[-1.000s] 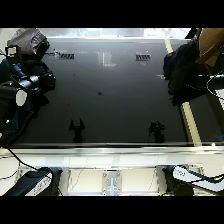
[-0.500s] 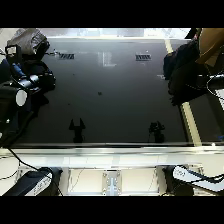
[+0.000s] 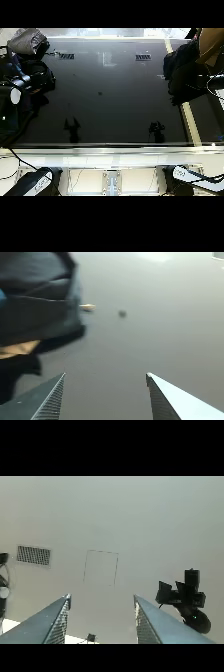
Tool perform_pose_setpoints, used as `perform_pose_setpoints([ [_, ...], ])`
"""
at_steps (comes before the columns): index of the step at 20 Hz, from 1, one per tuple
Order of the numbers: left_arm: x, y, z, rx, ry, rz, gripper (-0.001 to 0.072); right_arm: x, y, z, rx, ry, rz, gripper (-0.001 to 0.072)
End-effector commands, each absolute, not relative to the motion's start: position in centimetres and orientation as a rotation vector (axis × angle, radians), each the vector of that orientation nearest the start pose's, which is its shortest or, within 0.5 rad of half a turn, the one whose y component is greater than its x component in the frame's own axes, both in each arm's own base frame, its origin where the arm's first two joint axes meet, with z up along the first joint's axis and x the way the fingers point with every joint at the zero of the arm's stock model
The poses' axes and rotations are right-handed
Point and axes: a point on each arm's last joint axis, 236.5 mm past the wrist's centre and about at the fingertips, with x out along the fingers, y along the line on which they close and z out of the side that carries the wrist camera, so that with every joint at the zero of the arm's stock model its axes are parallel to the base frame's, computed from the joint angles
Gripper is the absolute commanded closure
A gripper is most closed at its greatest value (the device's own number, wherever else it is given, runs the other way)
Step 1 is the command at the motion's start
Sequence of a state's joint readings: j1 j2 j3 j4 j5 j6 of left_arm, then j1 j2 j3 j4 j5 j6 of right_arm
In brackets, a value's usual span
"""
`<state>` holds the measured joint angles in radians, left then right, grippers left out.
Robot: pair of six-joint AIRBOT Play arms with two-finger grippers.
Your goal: Fold the clothes and pants, and hang the long-sleeved shirts on hangers.
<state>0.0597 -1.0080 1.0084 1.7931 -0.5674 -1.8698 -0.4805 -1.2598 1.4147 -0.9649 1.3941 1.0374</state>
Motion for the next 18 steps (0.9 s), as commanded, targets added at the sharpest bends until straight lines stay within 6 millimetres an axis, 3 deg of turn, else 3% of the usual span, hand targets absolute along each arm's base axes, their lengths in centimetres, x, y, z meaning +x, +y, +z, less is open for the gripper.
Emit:
perform_pose_setpoints([
  [1,44.5,10.3,14.6,-0.111,0.494,0.298,0.0165,39.6,-5.7,13.2,0.24,0.975,0.306,0.0276],
  [3,44.8,12.7,13.6,-0.113,0.524,0.346,0.0165,39.8,-5.8,13.3,0.238,0.967,0.3,0.0276],
  [5,45.7,13.6,12.9,-0.007,0.583,0.331,0.0165,41.4,-6.9,14.0,0.227,0.895,0.248,0.0276],
  [7,47.3,13.7,14.1,0.078,0.589,0.305,0.0165,41.8,-7.2,14.1,0.225,0.88,0.237,0.0276],
  [9,49.3,14.3,16.6,0.084,0.538,0.31,0.0174,42.3,-6.5,14.9,0.296,0.851,0.238,0.0276],
  [11,51.1,15.5,18.3,0.088,0.505,0.329,0.0362,42.7,-5.4,15.8,0.349,0.821,0.274,0.0276],
  [12,51.8,16.3,18.3,0.1,0.508,0.342,0.0357,42.8,-5.2,16.0,0.375,0.815,0.274,0.0276],
  [13,52.0,17.0,17.6,0.106,0.543,0.358,0.0335,42.8,-5.2,16.0,0.379,0.815,0.274,0.0276],
  [15,51.8,18.7,14.2,0.084,0.66,0.39,0.0311,43.1,-5.0,16.7,0.406,0.794,0.278,0.0275],
  [16,51.6,20.0,12.3,0.088,0.71,0.413,0.0156,43.5,-4.9,17.3,0.417,0.768,0.279,0.0276],
  [17,51.4,21.4,11.2,0.094,0.735,0.44,0.0054,43.7,-4.6,17.9,0.447,0.753,0.286,0.0275],
  [18,51.4,22.9,10.6,0.092,0.733,0.469,0.0051,43.8,-4.1,18.5,0.468,0.737,0.305,0.0276],
])
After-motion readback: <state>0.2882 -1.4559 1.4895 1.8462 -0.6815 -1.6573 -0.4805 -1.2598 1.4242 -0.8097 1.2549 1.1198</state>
